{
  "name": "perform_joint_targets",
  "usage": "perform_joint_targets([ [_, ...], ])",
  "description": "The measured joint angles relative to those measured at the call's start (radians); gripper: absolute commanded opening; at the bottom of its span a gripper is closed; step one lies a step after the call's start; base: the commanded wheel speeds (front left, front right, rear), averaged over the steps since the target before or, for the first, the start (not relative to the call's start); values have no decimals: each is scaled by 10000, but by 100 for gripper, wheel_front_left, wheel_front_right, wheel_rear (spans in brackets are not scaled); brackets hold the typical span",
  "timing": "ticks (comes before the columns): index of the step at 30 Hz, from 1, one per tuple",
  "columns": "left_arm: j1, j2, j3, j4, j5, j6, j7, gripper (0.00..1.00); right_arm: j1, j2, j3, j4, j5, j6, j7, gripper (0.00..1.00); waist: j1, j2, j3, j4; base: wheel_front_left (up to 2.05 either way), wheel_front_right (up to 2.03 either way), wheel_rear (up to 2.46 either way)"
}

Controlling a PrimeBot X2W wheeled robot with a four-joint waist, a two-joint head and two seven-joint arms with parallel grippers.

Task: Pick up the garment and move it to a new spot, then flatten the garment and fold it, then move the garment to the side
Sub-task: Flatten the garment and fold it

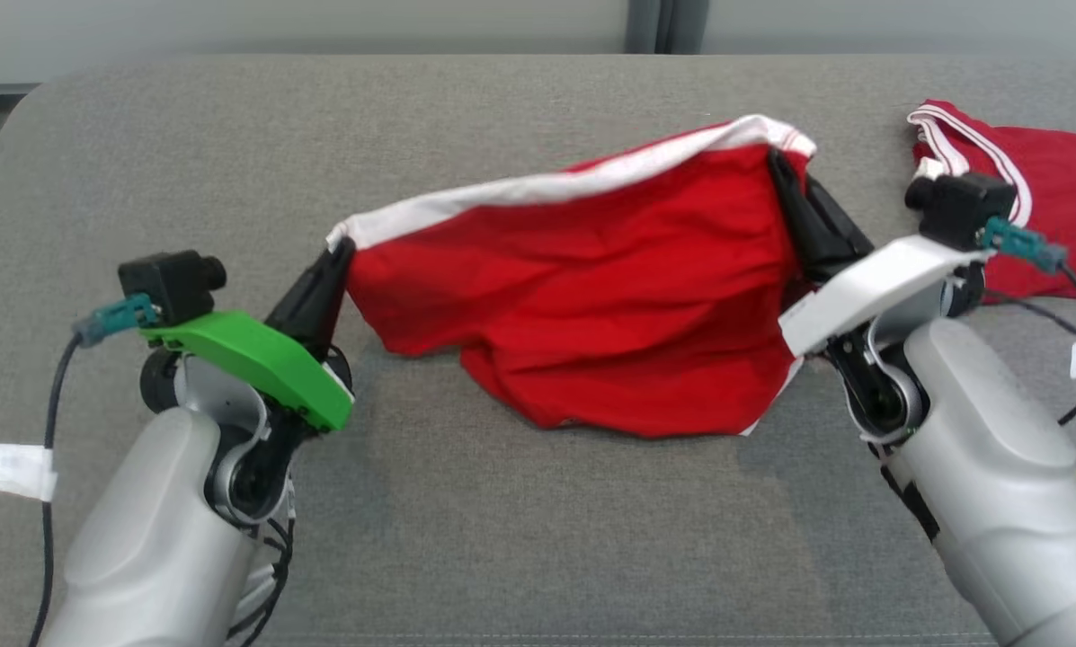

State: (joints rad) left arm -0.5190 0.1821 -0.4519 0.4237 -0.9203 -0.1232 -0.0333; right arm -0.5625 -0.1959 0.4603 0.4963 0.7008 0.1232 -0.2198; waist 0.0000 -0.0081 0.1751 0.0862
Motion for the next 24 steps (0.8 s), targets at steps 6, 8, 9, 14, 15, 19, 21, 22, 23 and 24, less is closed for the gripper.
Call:
perform_joint_targets([
  [6, 1181, 466, -451, -1206, -669, 0, 663, 0, 1573, -174, 150, -920, 759, 0, -61, 0, 0, 0, -288, -520, 0, 0, 0],
  [8, 1590, 683, -625, -1509, -917, 0, 1057, 0, 2035, -318, 263, -1312, 1081, 0, -82, 0, 0, 0, -355, -687, 0, 0, 0],
  [9, 1804, 773, -756, -1657, -1066, 0, 1289, 0, 2270, -368, 332, -1549, 1266, 0, -82, 0, -1, 0, -385, -769, 0, 0, 0],
  [14, 2702, 1118, -1135, -2412, -1544, 0, 2077, 0, 3346, -949, 675, -2650, 2080, 0, -67, 0, 0, 0, -483, -1067, 0, 0, 0],
  [15, 2820, 1193, -1185, -2520, -1639, 0, 2201, 0, 3566, -1156, 759, -2813, 2217, 0, 13, 0, 0, 0, -496, -1095, 0, 0, 0],
  [19, 3300, 1605, -1292, -2976, -1845, 0, 2667, 0, 4393, -1889, 1089, -3371, 2669, 0, 449, 0, 0, 0, -429, -1110, 0, 0, 0],
  [21, 3487, 1816, -1302, -3149, -1858, 0, 2865, 0, 4689, -2186, 1212, -3582, 2876, 0, 665, 0, 0, 0, -347, -1094, 0, 0, 0],
  [22, 3567, 1921, -1296, -3244, -1860, 0, 2949, 0, 4791, -2334, 1275, -3649, 2882, 0, 759, 0, 0, 0, -302, -1085, 0, 0, 0],
  [23, 3635, 2025, -1294, -3382, -1877, 0, 3016, 0, 4896, -2499, 1315, -3735, 2882, 0, 819, 0, 0, 0, -252, -1076, 0, 0, 0],
  [24, 3635, 2025, -1294, -3382, -1877, 0, 3016, 0, 4896, -2499, 1315, -3735, 2882, 0, 819, 0, 0, 0, -252, -1076, 0, 0, 0],
])
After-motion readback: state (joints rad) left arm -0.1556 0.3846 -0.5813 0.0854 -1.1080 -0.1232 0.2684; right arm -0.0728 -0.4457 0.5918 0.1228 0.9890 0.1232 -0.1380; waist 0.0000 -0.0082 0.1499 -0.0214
